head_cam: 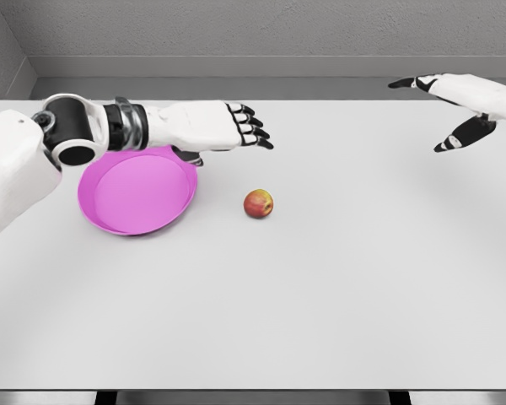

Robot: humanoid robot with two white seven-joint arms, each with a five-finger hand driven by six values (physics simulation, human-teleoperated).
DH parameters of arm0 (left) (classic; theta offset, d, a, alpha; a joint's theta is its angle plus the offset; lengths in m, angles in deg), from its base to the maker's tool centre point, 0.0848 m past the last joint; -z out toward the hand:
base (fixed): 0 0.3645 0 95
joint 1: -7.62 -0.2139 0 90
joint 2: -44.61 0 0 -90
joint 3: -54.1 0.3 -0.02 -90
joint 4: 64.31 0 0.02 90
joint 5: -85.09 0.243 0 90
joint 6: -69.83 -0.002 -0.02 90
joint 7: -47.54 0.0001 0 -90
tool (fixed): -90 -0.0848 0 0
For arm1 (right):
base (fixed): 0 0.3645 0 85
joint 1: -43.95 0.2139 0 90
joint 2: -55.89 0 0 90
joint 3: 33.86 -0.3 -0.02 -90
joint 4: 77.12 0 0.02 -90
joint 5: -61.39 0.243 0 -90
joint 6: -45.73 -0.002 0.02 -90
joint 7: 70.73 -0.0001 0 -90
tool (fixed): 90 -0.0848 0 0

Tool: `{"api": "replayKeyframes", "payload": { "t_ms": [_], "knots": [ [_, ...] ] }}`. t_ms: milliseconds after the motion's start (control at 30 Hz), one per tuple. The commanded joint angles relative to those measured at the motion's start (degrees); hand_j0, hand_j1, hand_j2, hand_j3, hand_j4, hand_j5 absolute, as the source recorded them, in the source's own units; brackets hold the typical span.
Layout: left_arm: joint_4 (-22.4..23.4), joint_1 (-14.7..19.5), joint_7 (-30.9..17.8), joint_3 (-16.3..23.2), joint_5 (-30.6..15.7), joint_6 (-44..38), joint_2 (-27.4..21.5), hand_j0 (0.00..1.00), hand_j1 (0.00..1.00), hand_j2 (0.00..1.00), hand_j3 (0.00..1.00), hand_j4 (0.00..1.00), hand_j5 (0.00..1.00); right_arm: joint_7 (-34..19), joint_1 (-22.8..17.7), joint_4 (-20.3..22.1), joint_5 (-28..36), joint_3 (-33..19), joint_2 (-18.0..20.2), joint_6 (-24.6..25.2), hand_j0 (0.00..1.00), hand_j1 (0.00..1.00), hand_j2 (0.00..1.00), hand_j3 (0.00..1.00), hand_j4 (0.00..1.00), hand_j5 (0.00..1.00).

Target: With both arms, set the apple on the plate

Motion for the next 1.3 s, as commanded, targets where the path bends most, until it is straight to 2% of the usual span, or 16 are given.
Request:
{"api": "replayKeyframes", "payload": {
  "t_ms": [0, 100, 133, 200, 267, 333, 567, 633, 900, 1000, 1100, 1167, 1267],
  "knots": [
    [3.82, 0.0, -1.75, 0.42, 0.26, -0.08, 4.95, 1.0, 1.0, 1.0, 1.0, 1.0, 1.0, 0.02, 0.0, 0.19, 0.16, 0.21, -0.82, -0.47, 1.0, 1.0, 1.0, 1.0, 1.0, 1.0],
    [4.53, 0.0, -1.83, 1.21, 0.53, -0.08, 7.51, 1.0, 1.0, 1.0, 1.0, 1.0, 1.0, 0.02, 0.0, 0.19, 0.16, 0.39, -1.44, -0.56, 1.0, 1.0, 1.0, 1.0, 1.0, 1.0],
    [4.71, 0.09, -2.53, 2.71, 1.58, -0.08, 8.39, 1.0, 1.0, 1.0, 1.0, 1.0, 1.0, 0.02, 0.09, 0.46, 0.16, 0.39, -1.44, -0.56, 1.0, 1.0, 1.0, 1.0, 1.0, 1.0],
    [5.14, 0.0, -3.06, 2.97, 3.25, -0.08, 9.09, 1.0, 1.0, 1.0, 1.0, 1.0, 1.0, 0.02, 0.17, 0.28, 0.25, -0.14, -1.53, -1.0, 1.0, 1.0, 1.0, 1.0, 1.0, 1.0],
    [5.5, -0.17, -7.72, 4.29, 4.22, -0.08, 9.71, 1.0, 1.0, 1.0, 1.0, 1.0, 1.0, 0.02, 0.09, 0.11, 0.51, -0.14, -1.61, -0.21, 1.0, 1.0, 1.0, 1.0, 1.0, 1.0],
    [5.5, -0.17, -9.57, 4.29, 4.75, -0.08, 9.44, 1.0, 1.0, 1.0, 1.0, 1.0, 1.0, 0.02, 0.0, 0.37, 0.51, -0.05, -1.79, -0.21, 1.0, 1.0, 1.0, 1.0, 1.0, 1.0],
    [5.5, -0.61, -9.68, 4.91, 6.68, -0.08, 9.71, 1.0, 1.0, 1.0, 1.0, 1.0, 1.0, 0.02, -0.53, 0.46, 0.51, 0.12, -1.79, -0.21, 1.0, 1.0, 1.0, 1.0, 1.0, 1.0],
    [5.5, -0.7, -9.68, 4.99, 6.77, -0.08, 9.71, 1.0, 1.0, 1.0, 1.0, 1.0, 1.0, 0.02, -0.62, 0.19, 0.51, 0.3, -2.76, -0.21, 1.0, 1.0, 1.0, 1.0, 1.0, 1.0],
    [5.23, -0.79, -9.66, 6.05, 6.33, -0.08, 9.71, 1.0, 1.0, 1.0, 1.0, 1.0, 1.0, 0.02, -2.29, 1.34, 0.51, 1.18, -2.67, -0.21, 1.0, 1.0, 1.0, 1.0, 1.0, 1.0],
    [5.15, -0.88, -9.57, 6.31, 6.42, -0.08, 9.71, 0.92, 0.92, 0.92, 0.92, 0.92, 0.92, 0.02, -2.29, 1.34, 0.51, 1.18, -2.58, -0.21, 1.0, 1.0, 1.0, 1.0, 1.0, 1.0],
    [4.97, -0.88, -9.57, 6.4, 6.42, -0.08, 9.71, 0.76, 0.76, 0.76, 0.76, 0.76, 0.76, 0.02, -2.37, 2.12, 0.51, 1.18, -2.32, -0.21, 1.0, 1.0, 1.0, 1.0, 1.0, 1.0],
    [4.97, -0.88, -9.57, 6.31, 6.5, -0.08, 9.71, 0.75, 0.75, 0.75, 0.75, 0.75, 0.75, 0.02, -2.99, 4.06, 0.51, 1.09, -2.05, -0.21, 1.0, 1.0, 1.0, 1.0, 1.0, 1.0],
    [4.97, -0.88, -9.57, 6.31, 6.59, -0.08, 9.7, 0.73, 0.73, 0.73, 0.73, 0.73, 0.73, 0.02, -2.99, 4.06, 0.51, 0.91, -1.97, -0.21, 1.0, 1.0, 1.0, 1.0, 1.0, 1.0]
  ]
}}
